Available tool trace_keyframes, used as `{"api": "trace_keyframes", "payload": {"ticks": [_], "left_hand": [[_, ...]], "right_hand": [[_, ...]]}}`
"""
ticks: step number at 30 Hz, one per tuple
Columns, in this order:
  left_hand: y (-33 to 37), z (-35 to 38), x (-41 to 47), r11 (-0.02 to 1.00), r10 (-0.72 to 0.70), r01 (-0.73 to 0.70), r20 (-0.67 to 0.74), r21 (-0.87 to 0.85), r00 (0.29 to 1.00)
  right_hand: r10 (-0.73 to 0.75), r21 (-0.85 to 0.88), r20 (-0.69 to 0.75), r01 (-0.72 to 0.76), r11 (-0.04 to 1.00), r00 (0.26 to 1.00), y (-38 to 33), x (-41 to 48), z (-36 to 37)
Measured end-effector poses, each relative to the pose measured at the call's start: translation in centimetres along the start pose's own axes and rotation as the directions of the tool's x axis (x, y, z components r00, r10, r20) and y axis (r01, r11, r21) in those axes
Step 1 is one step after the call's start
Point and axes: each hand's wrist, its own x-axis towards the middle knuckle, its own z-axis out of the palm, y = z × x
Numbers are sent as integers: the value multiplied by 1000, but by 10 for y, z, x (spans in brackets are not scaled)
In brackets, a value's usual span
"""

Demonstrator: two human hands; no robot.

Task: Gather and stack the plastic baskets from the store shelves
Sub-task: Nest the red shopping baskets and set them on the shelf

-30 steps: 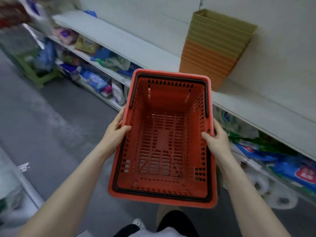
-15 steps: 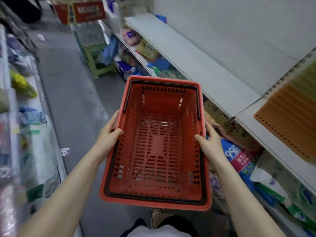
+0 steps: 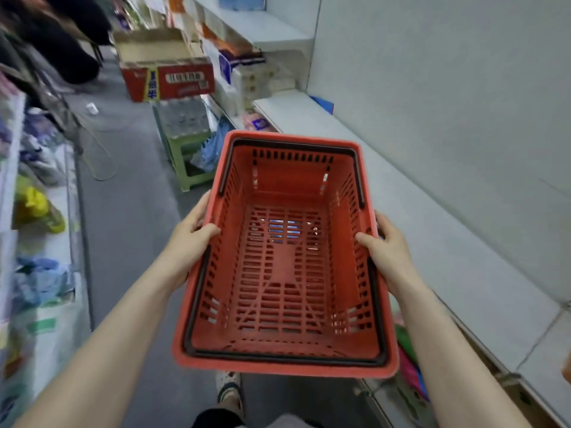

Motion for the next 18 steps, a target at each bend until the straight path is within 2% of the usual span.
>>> {"api": "trace_keyframes", "payload": {"ticks": [6, 11, 18], "left_hand": [[59, -34, 134, 996, 53, -59, 98, 68, 994], [102, -37, 232, 992, 89, -100, 142, 73, 986], [139, -4, 370, 990, 143, -144, 167, -6, 976]], "right_hand": [[5, 106, -72, 2, 994, 997, -58, 98, 55], [-16, 52, -95, 21, 998, 995, -98, 190, 73], [-39, -43, -55, 36, 998, 998, -141, 357, 67]]}}
